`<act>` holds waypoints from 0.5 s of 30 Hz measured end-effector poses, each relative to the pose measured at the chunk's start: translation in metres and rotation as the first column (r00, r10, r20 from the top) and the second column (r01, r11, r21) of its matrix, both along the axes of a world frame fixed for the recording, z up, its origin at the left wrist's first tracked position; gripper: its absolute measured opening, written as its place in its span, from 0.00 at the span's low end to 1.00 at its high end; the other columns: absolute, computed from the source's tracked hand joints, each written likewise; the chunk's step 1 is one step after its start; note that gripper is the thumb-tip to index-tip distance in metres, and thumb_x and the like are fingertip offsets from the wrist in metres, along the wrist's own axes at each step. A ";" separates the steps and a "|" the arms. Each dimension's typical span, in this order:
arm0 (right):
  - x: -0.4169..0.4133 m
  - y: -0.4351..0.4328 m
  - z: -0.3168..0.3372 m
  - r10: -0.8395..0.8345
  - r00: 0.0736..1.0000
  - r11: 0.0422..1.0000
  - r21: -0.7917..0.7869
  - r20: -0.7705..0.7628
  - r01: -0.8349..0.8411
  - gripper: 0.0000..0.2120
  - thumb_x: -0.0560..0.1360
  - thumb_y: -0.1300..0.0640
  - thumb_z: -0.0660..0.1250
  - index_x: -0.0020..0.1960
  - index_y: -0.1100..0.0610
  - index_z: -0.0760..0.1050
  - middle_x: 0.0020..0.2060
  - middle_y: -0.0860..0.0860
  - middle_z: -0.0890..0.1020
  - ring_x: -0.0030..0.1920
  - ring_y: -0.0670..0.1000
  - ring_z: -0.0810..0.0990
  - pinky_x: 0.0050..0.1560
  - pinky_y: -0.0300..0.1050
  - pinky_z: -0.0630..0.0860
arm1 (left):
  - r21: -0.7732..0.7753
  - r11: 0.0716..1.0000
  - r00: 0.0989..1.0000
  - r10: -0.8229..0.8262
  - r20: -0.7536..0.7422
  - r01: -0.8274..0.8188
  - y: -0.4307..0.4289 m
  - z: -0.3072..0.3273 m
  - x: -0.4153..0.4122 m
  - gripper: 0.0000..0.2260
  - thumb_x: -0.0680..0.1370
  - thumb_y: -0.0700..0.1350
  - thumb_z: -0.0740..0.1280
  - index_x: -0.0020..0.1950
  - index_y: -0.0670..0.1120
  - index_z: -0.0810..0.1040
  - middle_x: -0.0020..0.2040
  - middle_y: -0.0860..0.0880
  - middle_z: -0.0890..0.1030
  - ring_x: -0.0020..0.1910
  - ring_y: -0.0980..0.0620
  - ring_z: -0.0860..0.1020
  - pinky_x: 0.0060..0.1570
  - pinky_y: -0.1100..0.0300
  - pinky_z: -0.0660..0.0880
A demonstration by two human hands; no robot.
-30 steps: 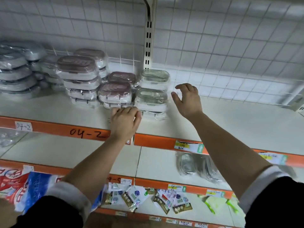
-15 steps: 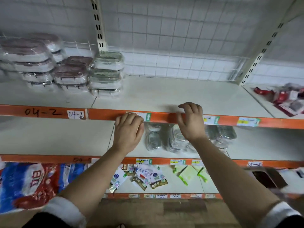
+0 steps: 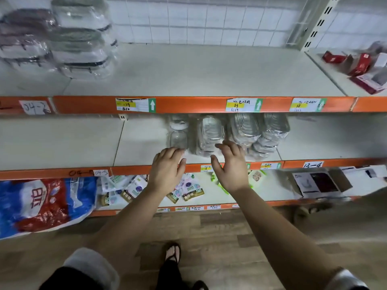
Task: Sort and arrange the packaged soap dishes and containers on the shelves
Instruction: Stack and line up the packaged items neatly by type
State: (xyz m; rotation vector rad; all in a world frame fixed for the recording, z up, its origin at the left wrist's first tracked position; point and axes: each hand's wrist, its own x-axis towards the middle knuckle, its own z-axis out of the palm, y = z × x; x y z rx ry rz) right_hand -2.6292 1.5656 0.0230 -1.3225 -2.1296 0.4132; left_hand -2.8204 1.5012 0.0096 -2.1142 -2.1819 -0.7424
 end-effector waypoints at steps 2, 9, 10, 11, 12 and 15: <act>-0.004 0.006 -0.017 0.004 1.000 0.999 -0.046 0.008 -0.004 0.17 0.77 0.55 0.68 0.63 0.60 0.76 0.63 0.58 0.75 0.66 0.60 0.68 0.65 0.53 0.68 | -0.048 0.999 1.000 0.015 0.018 -0.014 0.010 -0.021 -0.002 0.20 0.79 0.49 0.55 0.59 0.38 0.80 0.55 0.42 0.82 0.53 0.40 0.79 0.53 0.49 0.76; -0.020 0.052 -0.065 0.074 0.994 0.997 0.030 0.086 -0.077 0.21 0.76 0.55 0.69 0.67 0.60 0.74 0.68 0.59 0.72 0.71 0.65 0.65 0.69 0.60 0.66 | -0.083 0.996 0.999 0.033 0.027 -0.031 0.067 -0.090 -0.018 0.14 0.77 0.42 0.68 0.61 0.38 0.79 0.56 0.40 0.80 0.56 0.38 0.78 0.56 0.47 0.74; -0.023 0.061 -0.071 0.053 0.995 0.996 0.066 0.086 -0.059 0.21 0.76 0.54 0.68 0.67 0.59 0.74 0.69 0.59 0.72 0.71 0.65 0.63 0.70 0.60 0.65 | -0.081 0.996 0.999 0.038 0.024 -0.036 0.078 -0.101 -0.020 0.14 0.76 0.42 0.69 0.60 0.38 0.79 0.56 0.40 0.80 0.55 0.38 0.78 0.56 0.47 0.74; -0.027 0.072 -0.078 0.025 0.997 0.995 0.093 0.077 -0.032 0.22 0.76 0.53 0.68 0.68 0.58 0.73 0.69 0.58 0.71 0.72 0.65 0.62 0.70 0.60 0.64 | -0.084 0.995 0.999 0.048 0.018 -0.046 0.091 -0.113 -0.024 0.15 0.76 0.42 0.69 0.61 0.38 0.78 0.57 0.39 0.80 0.56 0.38 0.77 0.56 0.47 0.73; -0.030 0.080 -0.083 -0.003 0.998 0.992 0.124 0.058 -0.004 0.22 0.76 0.51 0.67 0.68 0.57 0.73 0.70 0.58 0.71 0.72 0.65 0.62 0.71 0.59 0.63 | -0.089 0.994 0.998 0.062 0.011 -0.061 0.101 -0.123 -0.028 0.15 0.77 0.43 0.68 0.62 0.38 0.78 0.58 0.39 0.79 0.57 0.38 0.77 0.56 0.47 0.73; -0.039 0.098 -0.095 -0.067 0.998 0.978 0.199 0.002 0.065 0.22 0.75 0.48 0.67 0.66 0.57 0.75 0.69 0.60 0.72 0.71 0.66 0.64 0.70 0.60 0.64 | -0.132 0.984 0.993 0.118 0.007 -0.116 0.127 -0.151 -0.034 0.22 0.78 0.50 0.66 0.70 0.42 0.72 0.67 0.41 0.74 0.66 0.40 0.71 0.61 0.48 0.69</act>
